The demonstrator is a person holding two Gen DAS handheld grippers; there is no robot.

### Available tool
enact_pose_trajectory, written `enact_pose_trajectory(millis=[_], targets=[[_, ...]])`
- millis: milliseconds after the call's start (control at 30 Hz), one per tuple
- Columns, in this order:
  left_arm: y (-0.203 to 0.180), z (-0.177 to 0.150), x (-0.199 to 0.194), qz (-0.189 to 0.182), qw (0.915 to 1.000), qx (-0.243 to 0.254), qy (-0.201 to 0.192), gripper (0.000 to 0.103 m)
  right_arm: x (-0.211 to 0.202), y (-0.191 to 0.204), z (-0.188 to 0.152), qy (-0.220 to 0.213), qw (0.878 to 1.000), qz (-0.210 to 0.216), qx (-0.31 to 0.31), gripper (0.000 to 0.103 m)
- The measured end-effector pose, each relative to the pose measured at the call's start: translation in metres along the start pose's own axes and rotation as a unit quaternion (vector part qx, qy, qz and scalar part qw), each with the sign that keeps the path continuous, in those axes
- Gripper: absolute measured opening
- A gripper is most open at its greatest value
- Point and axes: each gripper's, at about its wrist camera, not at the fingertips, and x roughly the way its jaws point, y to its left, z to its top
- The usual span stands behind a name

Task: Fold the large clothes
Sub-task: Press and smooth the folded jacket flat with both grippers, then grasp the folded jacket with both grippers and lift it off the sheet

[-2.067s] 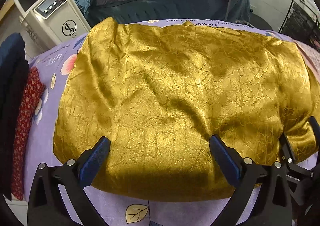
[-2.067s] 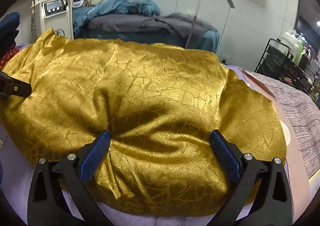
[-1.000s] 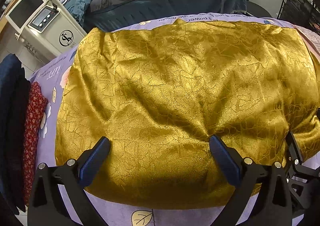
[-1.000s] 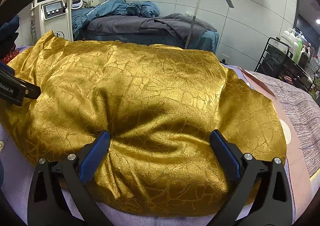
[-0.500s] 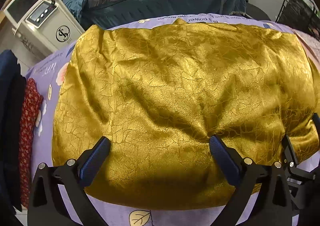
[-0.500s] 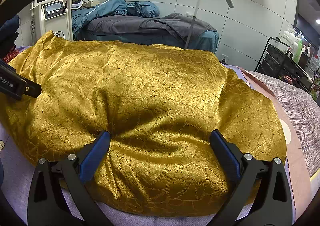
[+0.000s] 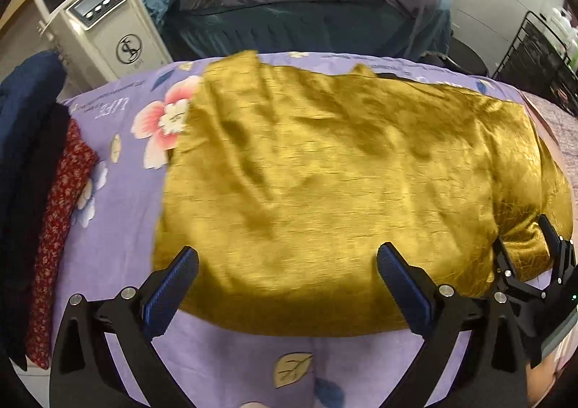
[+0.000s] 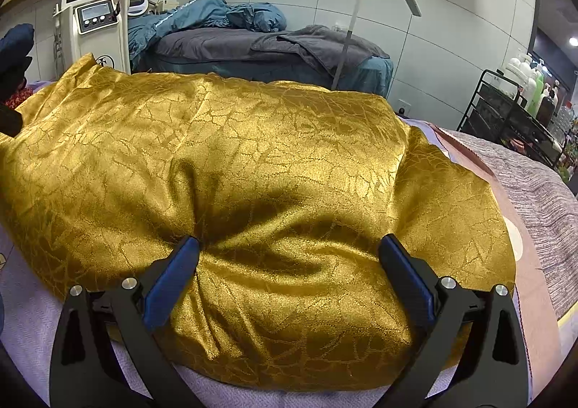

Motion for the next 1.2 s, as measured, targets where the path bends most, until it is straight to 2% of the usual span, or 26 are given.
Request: enact_pose_trajectory(millis=[67, 200, 333, 400, 433, 500, 533, 600, 667, 733, 800, 867, 933, 1000, 1067, 1100, 1167, 1200], targets=[[0.017, 0.001, 0.002, 0.011, 0.9998, -0.012, 0.005, 0.097, 0.005, 0.000, 0.006, 0.022, 1.000, 0.007, 0.005, 0.098], [0.062, 0.005, 0.008, 0.021, 0.9983, -0.054, 0.008, 0.097, -0.005, -0.023, 0.031, 0.090, 0.994, 0.064, -0.011, 0.098], [0.091, 0.012, 0.026, -0.010, 0.9960, -0.083, 0.032, 0.097, -0.038, -0.079, 0.037, 0.080, 0.996, 0.033, 0.006, 0.098], [0.096, 0.016, 0.038, -0.035, 0.9944, -0.090, 0.045, 0.097, -0.037, -0.110, 0.038, 0.103, 0.994, 0.029, 0.039, 0.098], [0.097, 0.018, 0.044, -0.047, 0.9937, -0.090, 0.048, 0.097, -0.027, -0.127, 0.036, 0.136, 0.987, 0.055, 0.071, 0.098], [0.094, 0.023, 0.061, -0.070, 0.9923, -0.078, 0.065, 0.097, 0.000, -0.149, 0.029, 0.207, 0.961, 0.121, 0.138, 0.098], [0.092, 0.025, 0.070, -0.072, 0.9924, -0.068, 0.073, 0.097, 0.015, -0.158, 0.024, 0.236, 0.943, 0.150, 0.181, 0.098], [0.092, 0.030, 0.087, -0.083, 0.9913, -0.059, 0.083, 0.098, 0.038, -0.171, 0.013, 0.249, 0.903, 0.221, 0.271, 0.098], [0.098, 0.035, 0.101, -0.108, 0.9872, -0.070, 0.094, 0.098, 0.063, -0.178, 0.003, 0.271, 0.859, 0.269, 0.342, 0.098], [0.107, 0.037, 0.113, -0.139, 0.9807, -0.087, 0.107, 0.098, 0.078, -0.179, 0.000, 0.267, 0.835, 0.304, 0.372, 0.098], [0.117, 0.039, 0.129, -0.174, 0.9702, -0.110, 0.128, 0.098, 0.093, -0.177, 0.000, 0.268, 0.823, 0.322, 0.383, 0.098], [0.119, 0.041, 0.132, -0.182, 0.9696, -0.109, 0.122, 0.098, 0.104, -0.178, 0.004, 0.265, 0.810, 0.337, 0.399, 0.098], [0.116, 0.047, 0.136, -0.180, 0.9718, -0.094, 0.120, 0.098, 0.113, -0.175, 0.010, 0.276, 0.804, 0.342, 0.402, 0.098], [0.110, 0.052, 0.139, -0.172, 0.9738, -0.085, 0.123, 0.098, 0.118, -0.171, 0.018, 0.283, 0.809, 0.336, 0.390, 0.093], [0.105, 0.056, 0.140, -0.174, 0.9731, -0.086, 0.124, 0.098, 0.120, -0.166, 0.024, 0.285, 0.817, 0.318, 0.388, 0.076], [0.104, 0.058, 0.140, -0.185, 0.9707, -0.090, 0.124, 0.097, 0.122, -0.168, 0.026, 0.287, 0.815, 0.316, 0.393, 0.063], [0.101, 0.061, 0.139, -0.198, 0.9678, -0.092, 0.125, 0.089, 0.123, -0.166, 0.029, 0.292, 0.813, 0.309, 0.399, 0.056], [0.098, 0.063, 0.138, -0.204, 0.9671, -0.087, 0.125, 0.076, 0.122, -0.164, 0.031, 0.291, 0.815, 0.307, 0.397, 0.048]])
